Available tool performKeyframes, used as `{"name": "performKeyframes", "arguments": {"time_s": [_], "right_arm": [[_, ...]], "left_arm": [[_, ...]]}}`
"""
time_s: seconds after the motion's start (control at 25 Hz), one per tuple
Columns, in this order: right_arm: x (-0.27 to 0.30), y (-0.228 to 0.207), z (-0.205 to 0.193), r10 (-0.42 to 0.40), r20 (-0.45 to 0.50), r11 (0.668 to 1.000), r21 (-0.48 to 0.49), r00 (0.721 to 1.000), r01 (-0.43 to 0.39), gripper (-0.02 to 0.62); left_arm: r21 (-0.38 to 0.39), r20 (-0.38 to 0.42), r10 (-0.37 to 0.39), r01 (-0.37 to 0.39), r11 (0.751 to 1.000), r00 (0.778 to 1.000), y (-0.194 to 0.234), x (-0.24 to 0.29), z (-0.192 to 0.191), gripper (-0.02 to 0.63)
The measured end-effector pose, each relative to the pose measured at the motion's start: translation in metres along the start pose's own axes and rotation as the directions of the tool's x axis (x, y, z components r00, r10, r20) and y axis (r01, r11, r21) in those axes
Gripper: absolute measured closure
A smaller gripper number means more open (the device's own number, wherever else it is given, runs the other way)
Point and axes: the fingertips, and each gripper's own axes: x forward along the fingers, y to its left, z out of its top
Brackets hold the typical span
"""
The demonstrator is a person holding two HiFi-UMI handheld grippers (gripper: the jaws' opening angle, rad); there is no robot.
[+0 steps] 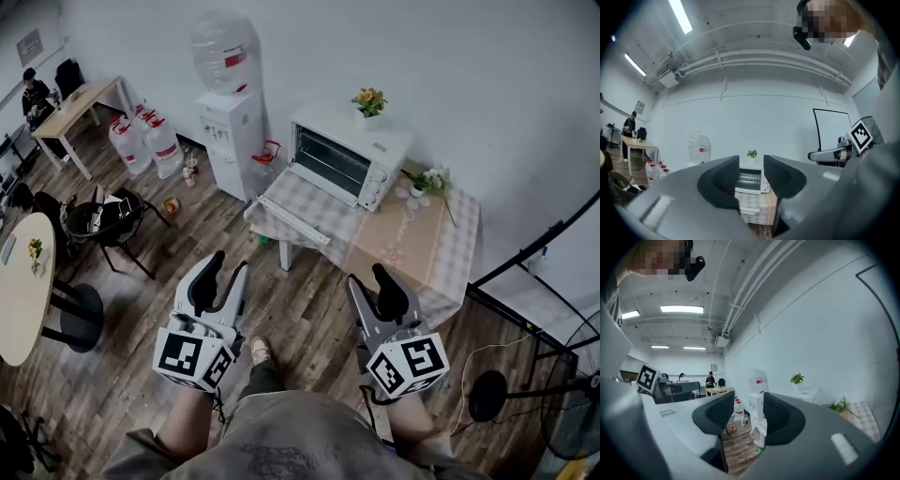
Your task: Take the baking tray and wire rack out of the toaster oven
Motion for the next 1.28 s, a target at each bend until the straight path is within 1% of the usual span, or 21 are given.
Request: {"name": "performKeyframes", "arguments": {"time_s": [0.28, 0.44, 0.52, 0.64, 0.76, 1.0, 1.16, 1.28], "right_arm": [[0.083, -0.018, -0.004, -0.058, -0.034, 0.996, 0.07, 0.998, 0.06, 0.388], [0.131, -0.027, -0.009, -0.101, -0.051, 0.988, 0.113, 0.994, 0.106, 0.388], [0.152, -0.032, -0.012, -0.124, -0.046, 0.981, 0.145, 0.991, 0.129, 0.396], [0.181, -0.041, -0.016, -0.155, -0.012, 0.967, 0.204, 0.988, 0.155, 0.397], [0.207, -0.051, -0.025, -0.182, -0.004, 0.949, 0.262, 0.983, 0.177, 0.394], [0.243, -0.077, -0.046, -0.251, -0.035, 0.897, 0.368, 0.967, 0.246, 0.394], [0.254, -0.097, -0.06, -0.278, -0.053, 0.862, 0.427, 0.959, 0.273, 0.4], [0.263, -0.116, -0.07, -0.295, -0.063, 0.84, 0.459, 0.954, 0.29, 0.404]], "left_arm": [[-0.079, -0.041, -0.065, 0.062, 0.995, 0.997, 0.064, 0.071, -0.007, 0.448], [-0.114, -0.065, -0.119, 0.111, 0.987, 0.991, 0.101, 0.114, -0.021, 0.448], [-0.148, -0.068, -0.142, 0.13, 0.98, 0.988, 0.117, 0.133, -0.025, 0.448], [-0.203, -0.064, -0.165, 0.149, 0.968, 0.984, 0.139, 0.16, -0.027, 0.46], [-0.237, -0.051, -0.203, 0.186, 0.954, 0.978, 0.154, 0.185, -0.037, 0.46], [-0.307, -0.065, -0.26, 0.229, 0.924, 0.963, 0.171, 0.229, -0.05, 0.46], [-0.262, -0.086, -0.276, 0.246, 0.933, 0.957, 0.173, 0.255, -0.062, 0.46], [-0.29, -0.09, -0.3, 0.264, 0.92, 0.95, 0.17, 0.278, -0.075, 0.46]]}}
